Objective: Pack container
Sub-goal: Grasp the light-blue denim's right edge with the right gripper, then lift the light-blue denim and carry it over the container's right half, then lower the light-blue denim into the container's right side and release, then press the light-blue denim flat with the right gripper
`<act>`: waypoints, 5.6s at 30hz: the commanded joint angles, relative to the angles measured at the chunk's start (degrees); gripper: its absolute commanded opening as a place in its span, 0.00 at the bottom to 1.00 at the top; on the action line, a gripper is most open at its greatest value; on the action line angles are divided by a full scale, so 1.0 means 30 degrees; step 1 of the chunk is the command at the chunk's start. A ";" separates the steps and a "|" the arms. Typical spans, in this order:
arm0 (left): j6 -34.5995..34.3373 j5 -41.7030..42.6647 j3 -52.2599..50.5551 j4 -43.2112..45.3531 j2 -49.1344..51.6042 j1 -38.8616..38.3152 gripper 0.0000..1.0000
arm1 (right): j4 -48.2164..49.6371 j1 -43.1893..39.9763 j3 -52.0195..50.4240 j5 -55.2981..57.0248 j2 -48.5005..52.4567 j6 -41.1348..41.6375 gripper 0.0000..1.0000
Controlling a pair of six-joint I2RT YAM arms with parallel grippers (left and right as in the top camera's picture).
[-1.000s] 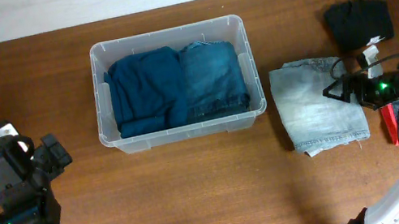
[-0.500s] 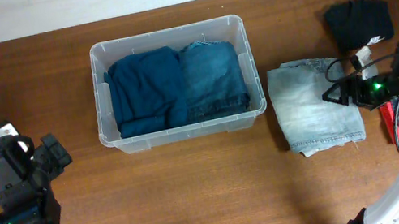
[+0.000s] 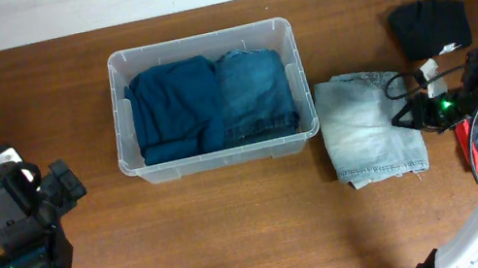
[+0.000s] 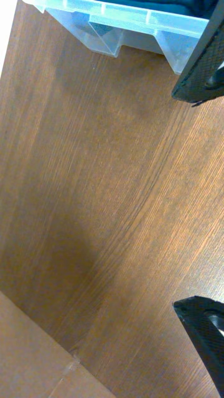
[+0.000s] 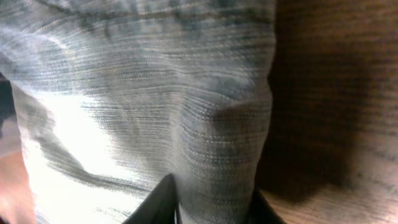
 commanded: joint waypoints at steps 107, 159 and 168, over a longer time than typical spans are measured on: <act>-0.0255 0.0131 -0.0051 -0.0015 0.0015 0.0102 0.99 | -0.3417 1.4899 1.5963 0.3177 0.1115 1.9941 0.11; -0.0255 0.0131 -0.0051 -0.0015 0.0015 0.0102 0.99 | -0.8080 1.5416 1.8965 1.1672 0.3891 1.4018 0.04; -0.0255 0.0131 -0.0051 -0.0015 0.0015 0.0102 0.99 | -0.8932 1.5416 1.8965 1.1672 0.6659 1.3988 0.04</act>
